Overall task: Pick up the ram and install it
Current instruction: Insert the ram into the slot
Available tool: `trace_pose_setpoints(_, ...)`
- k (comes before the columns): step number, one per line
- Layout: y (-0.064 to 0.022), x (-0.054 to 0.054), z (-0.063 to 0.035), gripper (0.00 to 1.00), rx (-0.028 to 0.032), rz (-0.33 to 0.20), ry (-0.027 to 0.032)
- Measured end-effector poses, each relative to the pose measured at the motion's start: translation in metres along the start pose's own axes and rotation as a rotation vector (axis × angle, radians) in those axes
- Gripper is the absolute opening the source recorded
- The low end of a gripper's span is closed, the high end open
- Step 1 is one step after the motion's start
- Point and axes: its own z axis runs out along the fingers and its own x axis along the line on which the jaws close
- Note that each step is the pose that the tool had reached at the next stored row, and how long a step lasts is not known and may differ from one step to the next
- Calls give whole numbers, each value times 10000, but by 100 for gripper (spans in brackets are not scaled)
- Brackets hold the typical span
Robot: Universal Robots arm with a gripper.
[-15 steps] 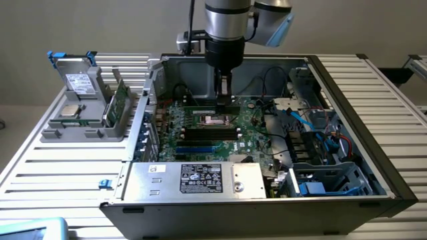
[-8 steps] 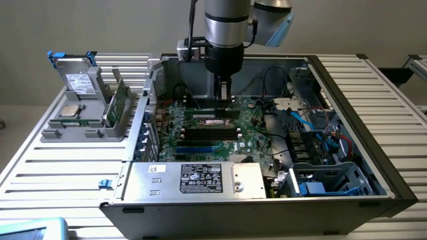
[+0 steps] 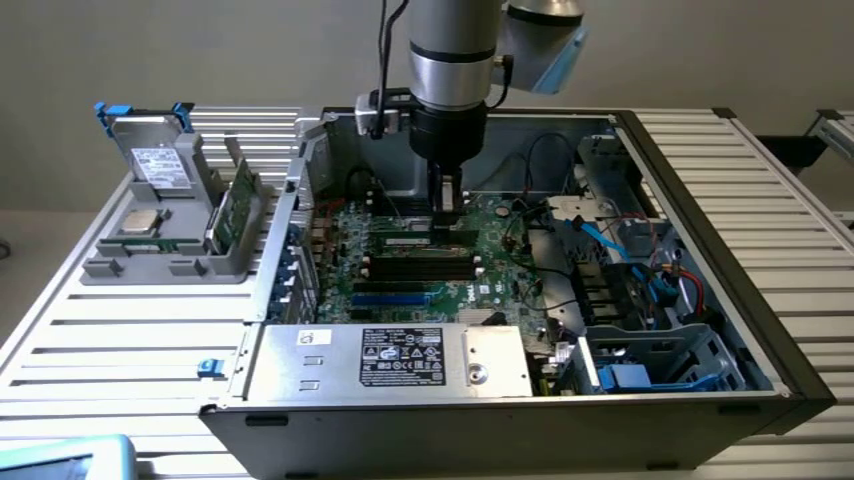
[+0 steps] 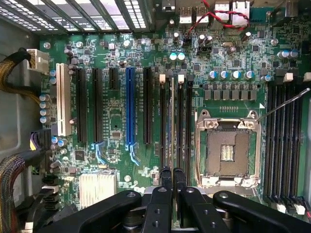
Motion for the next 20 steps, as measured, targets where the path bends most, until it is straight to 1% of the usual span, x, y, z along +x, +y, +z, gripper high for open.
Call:
trace_pose_setpoints(7,2,1,78,13,11,-180,60)
trace_pose_setpoints(11,1,5,153,13,16,-236,65)
trace_pose_setpoints(15,0,32,192,13,16,-236,65)
trace_pose_setpoints(20,2,31,237,13,16,-220,65)
